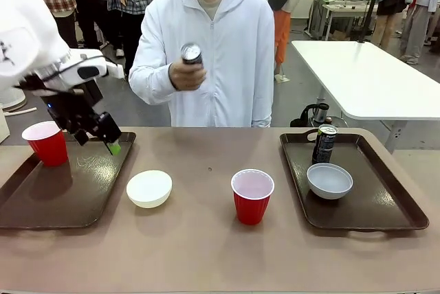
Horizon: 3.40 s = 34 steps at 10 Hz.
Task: Prepare tableware on both trays.
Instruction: Pick up a Picnic Bowl from the table and place it on a Handle tray.
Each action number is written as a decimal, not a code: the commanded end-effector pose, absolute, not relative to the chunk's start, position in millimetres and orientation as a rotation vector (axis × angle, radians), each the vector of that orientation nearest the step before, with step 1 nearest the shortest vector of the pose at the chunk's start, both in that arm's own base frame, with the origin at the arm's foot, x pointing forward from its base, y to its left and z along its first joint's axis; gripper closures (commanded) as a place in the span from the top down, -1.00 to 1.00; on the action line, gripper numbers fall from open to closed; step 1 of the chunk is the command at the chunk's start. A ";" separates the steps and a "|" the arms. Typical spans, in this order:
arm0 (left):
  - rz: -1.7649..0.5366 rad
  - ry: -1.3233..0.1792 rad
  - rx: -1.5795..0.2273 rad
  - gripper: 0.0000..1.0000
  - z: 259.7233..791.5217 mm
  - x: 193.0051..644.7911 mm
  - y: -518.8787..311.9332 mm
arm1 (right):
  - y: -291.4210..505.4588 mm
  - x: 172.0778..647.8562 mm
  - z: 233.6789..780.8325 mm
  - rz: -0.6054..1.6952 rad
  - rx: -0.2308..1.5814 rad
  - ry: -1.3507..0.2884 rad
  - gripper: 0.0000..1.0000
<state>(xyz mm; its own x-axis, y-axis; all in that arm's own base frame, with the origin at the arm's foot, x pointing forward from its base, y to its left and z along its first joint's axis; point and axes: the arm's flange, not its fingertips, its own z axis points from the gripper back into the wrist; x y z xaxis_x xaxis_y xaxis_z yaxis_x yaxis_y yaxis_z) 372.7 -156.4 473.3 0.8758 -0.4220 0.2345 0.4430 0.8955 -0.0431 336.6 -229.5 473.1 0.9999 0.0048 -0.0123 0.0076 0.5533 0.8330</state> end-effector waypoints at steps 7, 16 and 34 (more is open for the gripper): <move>-0.612 -0.111 -0.077 1.00 515.4 292.9 -86.8 | -228.9 335.7 475.6 -0.003 0.994 0.008 0.89; -0.584 -0.096 -0.100 1.00 518.9 287.7 -83.9 | -228.9 335.7 475.6 -0.003 0.994 0.008 0.89; -0.306 -0.136 -0.018 1.00 396.3 404.3 -219.2 | -228.9 335.7 475.6 -0.003 0.994 0.008 0.89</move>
<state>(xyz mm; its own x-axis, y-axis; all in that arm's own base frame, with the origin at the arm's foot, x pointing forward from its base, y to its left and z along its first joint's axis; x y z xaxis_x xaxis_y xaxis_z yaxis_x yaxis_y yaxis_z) 401.9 -214.9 402.0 0.9405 -0.3192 0.1161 0.3245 0.9454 -0.0299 335.8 -230.6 473.6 0.9999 0.0011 -0.0119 0.0093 0.5546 0.8321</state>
